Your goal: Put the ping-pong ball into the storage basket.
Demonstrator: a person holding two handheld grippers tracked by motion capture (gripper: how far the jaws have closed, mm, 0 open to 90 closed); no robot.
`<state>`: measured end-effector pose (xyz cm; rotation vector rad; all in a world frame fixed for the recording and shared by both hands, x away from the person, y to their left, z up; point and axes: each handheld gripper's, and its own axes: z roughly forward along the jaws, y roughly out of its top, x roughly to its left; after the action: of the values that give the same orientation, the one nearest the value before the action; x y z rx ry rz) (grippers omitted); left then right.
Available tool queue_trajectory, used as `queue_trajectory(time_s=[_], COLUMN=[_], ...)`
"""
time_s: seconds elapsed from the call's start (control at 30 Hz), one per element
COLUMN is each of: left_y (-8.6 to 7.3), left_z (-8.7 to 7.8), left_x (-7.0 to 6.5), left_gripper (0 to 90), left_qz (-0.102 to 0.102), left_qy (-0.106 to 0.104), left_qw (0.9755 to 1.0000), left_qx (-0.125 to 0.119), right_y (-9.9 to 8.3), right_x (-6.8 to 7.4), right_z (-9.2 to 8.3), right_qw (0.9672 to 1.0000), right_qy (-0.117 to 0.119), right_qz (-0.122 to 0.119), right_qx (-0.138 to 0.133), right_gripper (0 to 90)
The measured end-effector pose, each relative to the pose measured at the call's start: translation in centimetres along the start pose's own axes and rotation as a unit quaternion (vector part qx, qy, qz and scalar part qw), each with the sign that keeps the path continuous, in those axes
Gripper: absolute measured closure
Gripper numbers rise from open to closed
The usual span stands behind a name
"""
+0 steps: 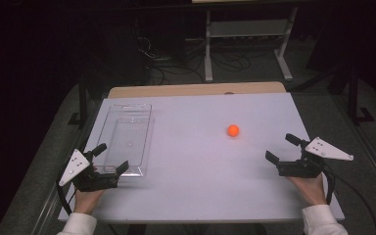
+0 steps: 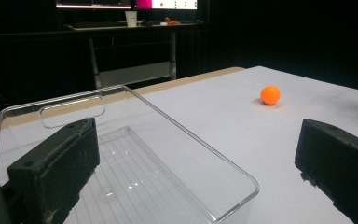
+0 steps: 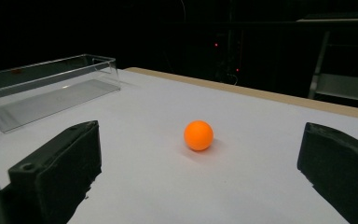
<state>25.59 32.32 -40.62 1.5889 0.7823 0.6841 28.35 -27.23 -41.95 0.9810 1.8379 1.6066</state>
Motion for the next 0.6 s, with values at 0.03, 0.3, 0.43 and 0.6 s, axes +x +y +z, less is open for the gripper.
queue_trajectory(time_s=[0.03, 0.3, 0.43, 0.6], left_y=[0.05, 0.22, 0.35, 0.94], left_z=[-0.02, 0.08, 0.15, 0.67], left_x=[0.02, -0.19, -0.23, -0.32], left_gripper=[0.0, 0.0, 0.0, 0.0], left_qz=[0.001, 0.002, 0.002, 0.007], left_qy=[0.000, -0.005, -0.006, -0.016], left_qw=[1.0000, 1.0000, 1.0000, 0.9998], left_qx=[0.000, 0.004, 0.006, 0.013], right_y=[-0.02, -0.02, -0.04, -0.07], right_x=[-0.04, 0.01, 0.08, 0.06], right_z=[-0.02, 0.04, 0.08, 0.06], right_qw=[1.0000, 1.0000, 1.0000, 1.0000], right_qy=[0.000, -0.004, -0.005, -0.007], right_qz=[0.000, -0.001, -0.004, -0.002], right_qx=[-0.001, -0.001, 0.001, 0.002], right_gripper=[0.0, 0.0, 0.0, 0.0])
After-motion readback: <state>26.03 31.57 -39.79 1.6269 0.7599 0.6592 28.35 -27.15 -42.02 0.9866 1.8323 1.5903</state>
